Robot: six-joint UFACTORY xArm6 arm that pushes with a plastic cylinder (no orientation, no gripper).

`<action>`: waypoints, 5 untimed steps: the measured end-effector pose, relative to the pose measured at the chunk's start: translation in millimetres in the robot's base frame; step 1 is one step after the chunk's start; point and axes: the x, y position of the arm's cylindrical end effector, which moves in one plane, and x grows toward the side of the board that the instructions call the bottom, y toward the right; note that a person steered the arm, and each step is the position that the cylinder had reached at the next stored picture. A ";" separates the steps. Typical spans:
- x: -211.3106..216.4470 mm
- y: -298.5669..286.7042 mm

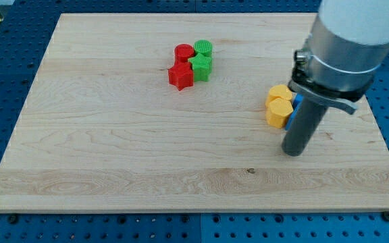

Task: Adjust the blue triangle to the right of the yellow hexagon

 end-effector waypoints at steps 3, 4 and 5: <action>-4.4 -99.8; -42.8 -130.3; -55.9 -135.7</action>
